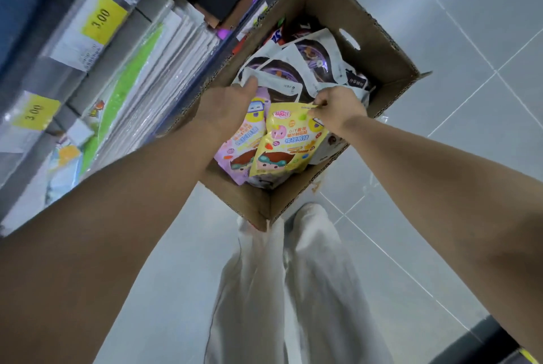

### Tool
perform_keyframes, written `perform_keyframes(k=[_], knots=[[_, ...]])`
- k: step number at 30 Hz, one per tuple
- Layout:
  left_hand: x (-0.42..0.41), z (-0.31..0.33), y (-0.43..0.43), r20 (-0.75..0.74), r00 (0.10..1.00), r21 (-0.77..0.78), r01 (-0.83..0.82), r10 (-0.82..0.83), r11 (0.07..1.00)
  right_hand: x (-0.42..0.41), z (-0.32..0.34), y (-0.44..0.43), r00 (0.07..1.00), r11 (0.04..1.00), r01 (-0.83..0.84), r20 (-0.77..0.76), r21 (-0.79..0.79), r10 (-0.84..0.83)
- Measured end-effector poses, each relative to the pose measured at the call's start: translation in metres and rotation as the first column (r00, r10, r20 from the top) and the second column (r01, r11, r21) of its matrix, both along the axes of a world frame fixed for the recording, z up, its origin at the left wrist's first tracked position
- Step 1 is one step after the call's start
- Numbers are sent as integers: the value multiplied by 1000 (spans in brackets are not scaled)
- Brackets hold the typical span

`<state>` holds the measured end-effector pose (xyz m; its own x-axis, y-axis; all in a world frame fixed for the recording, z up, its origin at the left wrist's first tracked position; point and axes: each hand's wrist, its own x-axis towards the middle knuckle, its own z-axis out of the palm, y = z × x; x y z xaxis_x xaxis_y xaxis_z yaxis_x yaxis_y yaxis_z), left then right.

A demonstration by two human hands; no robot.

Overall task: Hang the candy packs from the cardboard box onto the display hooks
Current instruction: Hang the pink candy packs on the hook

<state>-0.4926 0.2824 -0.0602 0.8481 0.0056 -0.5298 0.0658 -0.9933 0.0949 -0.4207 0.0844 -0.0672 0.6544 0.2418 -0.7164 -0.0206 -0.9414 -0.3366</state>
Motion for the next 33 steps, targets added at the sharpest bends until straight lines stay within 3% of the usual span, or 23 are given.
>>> perform_keyframes(k=[2, 7, 12, 14, 16, 21, 25, 28, 30, 33], knots=[[-4, 37, 4, 73, 997, -98, 4, 3, 995, 0, 39, 2, 995, 996, -85, 58, -5, 85], [-4, 151, 9, 94, 977, -165, -174, 191, 971, 0, 152, 23, 955, 960, -277, 116, 30, 272], [-19, 285, 24, 198, 963, -161, -153, 184, 975, -11, 291, 57, 853, 880, -460, 334, 116, 401], [-37, 339, 31, 297, 941, -162, -117, 161, 980, -19, 346, 74, 788, 806, -559, 427, 195, 443], [-61, 390, 35, 394, 899, -138, -148, 192, 979, -34, 399, 90, 758, 755, -602, 485, 261, 436], [-143, 521, 37, 568, 762, -89, -319, 311, 944, -102, 524, 120, 787, 685, -581, 518, 439, 335], [-211, 604, 42, 596, 752, 49, -383, 281, 922, -161, 598, 146, 665, 533, -739, 577, 412, 475], [-266, 653, 52, 582, 736, 109, -493, 346, 863, -206, 643, 165, 645, 480, -760, 598, 438, 475], [-303, 681, 59, 605, 677, 113, -594, 419, 796, -234, 668, 180, 627, 458, -776, 614, 434, 480], [-359, 716, 73, 666, 487, -34, -736, 564, 676, -274, 705, 203, 566, 407, -820, 669, 402, 481]])
